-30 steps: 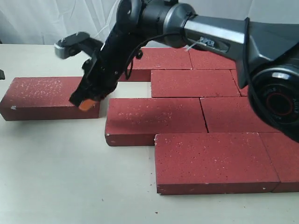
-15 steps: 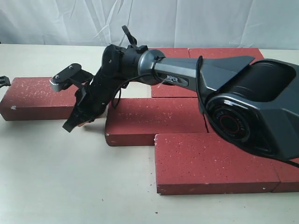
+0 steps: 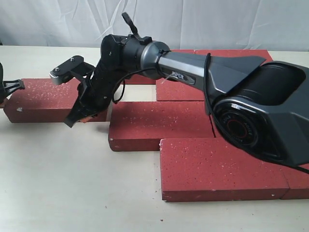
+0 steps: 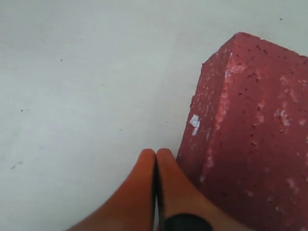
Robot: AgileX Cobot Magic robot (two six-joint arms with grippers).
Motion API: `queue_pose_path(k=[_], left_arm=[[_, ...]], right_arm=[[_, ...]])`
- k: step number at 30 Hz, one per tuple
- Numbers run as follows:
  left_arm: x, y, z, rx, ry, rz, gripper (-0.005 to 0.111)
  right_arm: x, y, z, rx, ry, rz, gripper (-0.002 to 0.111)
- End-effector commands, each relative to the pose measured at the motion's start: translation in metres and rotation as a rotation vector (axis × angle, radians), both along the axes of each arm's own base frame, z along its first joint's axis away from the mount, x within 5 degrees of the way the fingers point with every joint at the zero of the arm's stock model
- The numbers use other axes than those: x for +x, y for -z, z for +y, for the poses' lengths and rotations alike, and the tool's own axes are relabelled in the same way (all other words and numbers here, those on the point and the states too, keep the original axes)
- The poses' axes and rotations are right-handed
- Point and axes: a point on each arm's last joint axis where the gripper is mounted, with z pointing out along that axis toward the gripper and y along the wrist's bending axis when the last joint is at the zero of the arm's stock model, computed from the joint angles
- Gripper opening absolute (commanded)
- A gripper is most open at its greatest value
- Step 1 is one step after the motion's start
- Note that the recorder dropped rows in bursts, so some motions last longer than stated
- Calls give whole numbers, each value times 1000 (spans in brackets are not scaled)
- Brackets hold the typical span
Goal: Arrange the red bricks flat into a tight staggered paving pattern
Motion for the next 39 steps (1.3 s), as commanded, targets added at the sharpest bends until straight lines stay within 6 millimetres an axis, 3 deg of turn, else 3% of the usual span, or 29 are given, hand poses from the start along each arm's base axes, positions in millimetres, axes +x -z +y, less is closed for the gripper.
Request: queue_pose_path(k=[1, 7, 13, 17, 22, 27, 39], left_arm=[[3, -1, -3, -39, -29, -7, 0], [4, -1, -12, -41, -7, -7, 0], [8, 0, -26, -23, 21, -23, 0], [9, -1, -25, -9, 11, -38, 0], [10, -1, -24, -3, 10, -42, 0], [10, -1, -23, 20, 25, -47, 0], [20, -10, -19, 50, 7, -103, 0]], right_arm=[[6, -13, -2, -22, 25, -24, -1], [15, -25, -8, -27, 52, -41, -1], [19, -48, -28, -39, 80, 138, -1], [14, -58, -28, 17, 11, 186, -1], [7, -35, -16, -10, -75, 185, -1], [13, -4, -12, -53, -54, 143, -1], [28, -3, -10, -8, 41, 30, -1]])
